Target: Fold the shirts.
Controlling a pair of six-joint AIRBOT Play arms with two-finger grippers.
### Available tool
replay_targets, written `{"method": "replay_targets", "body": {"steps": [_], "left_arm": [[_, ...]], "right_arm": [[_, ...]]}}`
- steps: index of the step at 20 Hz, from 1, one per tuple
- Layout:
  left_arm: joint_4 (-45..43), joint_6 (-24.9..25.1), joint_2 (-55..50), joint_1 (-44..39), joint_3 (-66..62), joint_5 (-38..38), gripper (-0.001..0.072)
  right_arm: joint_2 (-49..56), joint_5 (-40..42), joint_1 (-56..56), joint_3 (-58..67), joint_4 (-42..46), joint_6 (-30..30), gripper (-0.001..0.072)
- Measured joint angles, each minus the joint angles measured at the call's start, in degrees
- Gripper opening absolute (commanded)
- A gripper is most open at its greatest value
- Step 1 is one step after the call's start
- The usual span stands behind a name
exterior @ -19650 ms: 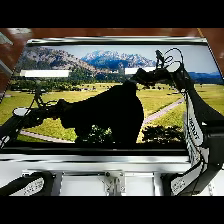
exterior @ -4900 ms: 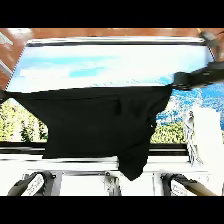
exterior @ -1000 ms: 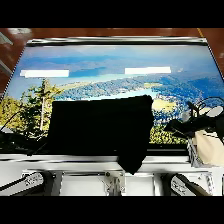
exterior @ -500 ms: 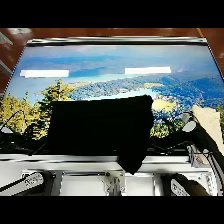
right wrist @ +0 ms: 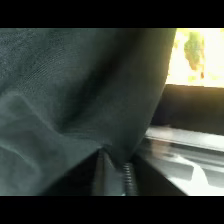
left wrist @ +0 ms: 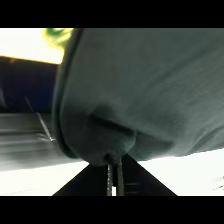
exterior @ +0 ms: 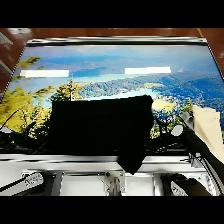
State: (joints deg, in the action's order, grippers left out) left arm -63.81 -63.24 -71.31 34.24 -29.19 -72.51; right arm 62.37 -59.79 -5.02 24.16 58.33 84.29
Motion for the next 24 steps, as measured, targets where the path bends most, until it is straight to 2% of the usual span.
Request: {"method": "replay_targets", "body": {"steps": [3,6,9,12,18,24], "left_arm": [[1.09,0.96,0.11,0.00,-0.07,0.52,0.0037],[1.57,1.62,1.42,0.00,-1.38,1.03,0.0037],[2.56,1.95,4.00,0.00,-6.01,1.22,0.0038],[7.19,2.01,5.53,-0.04,-11.91,1.70,0.0038],[15.63,2.01,3.82,-6.03,-19.52,10.36,0.0039],[17.44,1.46,-6.75,-14.47,-27.19,17.20,0.0038]], "right_arm": [[-0.07,0.11,-0.31,0.17,-0.04,0.31,0.0063],[-1.53,-0.92,-0.42,2.56,-0.83,-1.84,0.0063],[-3.41,-0.68,-0.28,8.09,-1.22,-2.58,0.0063],[-2.38,1.97,0.28,15.06,-1.79,-1.92,0.0062],[10.73,7.87,0.46,31.39,-3.93,-1.33,0.0062],[24.46,11.32,1.20,42.66,-3.93,-1.05,0.0063]]}}
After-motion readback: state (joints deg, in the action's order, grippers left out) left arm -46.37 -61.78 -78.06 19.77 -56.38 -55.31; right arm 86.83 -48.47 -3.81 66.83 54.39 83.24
